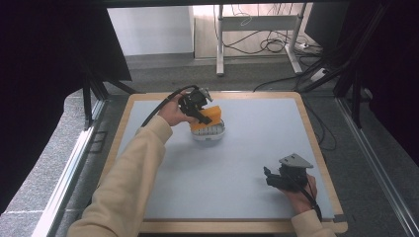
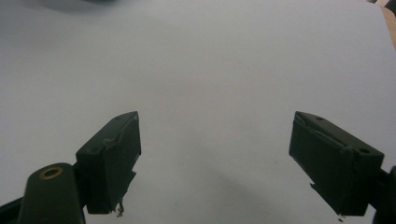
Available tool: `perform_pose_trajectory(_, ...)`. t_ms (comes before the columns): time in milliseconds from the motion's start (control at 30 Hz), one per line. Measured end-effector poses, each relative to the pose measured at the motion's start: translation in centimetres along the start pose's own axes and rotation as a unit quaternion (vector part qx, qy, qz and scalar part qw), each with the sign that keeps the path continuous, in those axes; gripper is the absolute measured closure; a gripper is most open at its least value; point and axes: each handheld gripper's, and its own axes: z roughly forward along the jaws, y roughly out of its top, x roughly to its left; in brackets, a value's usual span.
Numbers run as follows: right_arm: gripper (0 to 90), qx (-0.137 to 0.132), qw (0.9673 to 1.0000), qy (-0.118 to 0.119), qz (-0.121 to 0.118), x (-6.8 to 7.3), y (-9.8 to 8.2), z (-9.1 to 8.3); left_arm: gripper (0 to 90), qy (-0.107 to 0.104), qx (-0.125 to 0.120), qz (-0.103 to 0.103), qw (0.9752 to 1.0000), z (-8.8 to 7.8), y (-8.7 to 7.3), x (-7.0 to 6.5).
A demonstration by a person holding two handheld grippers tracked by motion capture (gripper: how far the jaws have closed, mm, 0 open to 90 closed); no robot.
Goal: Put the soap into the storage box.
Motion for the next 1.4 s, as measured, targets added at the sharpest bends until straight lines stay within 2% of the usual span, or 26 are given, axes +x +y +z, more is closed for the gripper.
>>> perform_pose_trajectory(233, 17.0, 0.002, 1.0000, 0.000, -0.003, 0.1, 0.0, 0.2, 62.0, -0.017, -0.004, 0.000, 0.9998, 1.6, -0.3, 1.2)
perform_pose_trajectory(367, 17.0, 0.003, 1.0000, 0.000, -0.004, 0.1, 0.0, 0.2, 62.0, -0.027, 0.003, 0.004, 0.9996, 2.3, -0.5, 1.7)
perform_pose_trajectory(667, 17.1, 0.002, 1.0000, 0.000, -0.006, 0.2, 0.0, 0.2, 62.0, -0.044, 0.009, 0.019, 0.9988, 3.7, -0.5, 1.9)
perform_pose_trajectory(733, 17.0, 0.002, 1.0000, 0.001, -0.006, 0.2, 0.0, 0.2, 62.0, -0.048, 0.007, 0.019, 0.9987, 4.0, -0.5, 1.9)
perform_pose_trajectory(933, 17.1, 0.004, 1.0000, -0.001, -0.007, 0.1, 0.0, 0.2, 62.0, -0.050, 0.025, 0.015, 0.9983, 5.0, -0.7, 2.3)
perform_pose_trajectory(1033, 17.1, 0.004, 1.0000, 0.000, -0.007, 0.1, 0.0, 0.2, 62.0, -0.059, 0.029, 0.018, 0.9977, 5.5, -0.8, 2.4)
perform_pose_trajectory(1167, 17.1, 0.006, 1.0000, 0.000, -0.007, 0.1, 0.0, 0.2, 61.9, -0.070, 0.019, 0.013, 0.9973, 6.0, -0.9, 2.5)
perform_pose_trajectory(1267, 17.0, 0.005, 1.0000, 0.000, -0.006, 0.1, 0.0, 0.2, 61.5, -0.058, 0.017, 0.016, 0.9980, 6.0, -0.9, 2.5)
perform_pose_trajectory(1400, 17.1, 0.006, 1.0000, 0.001, -0.007, 0.1, 0.0, 0.3, 53.9, -0.033, 0.011, 0.012, 0.9993, 5.5, -0.9, 2.6)
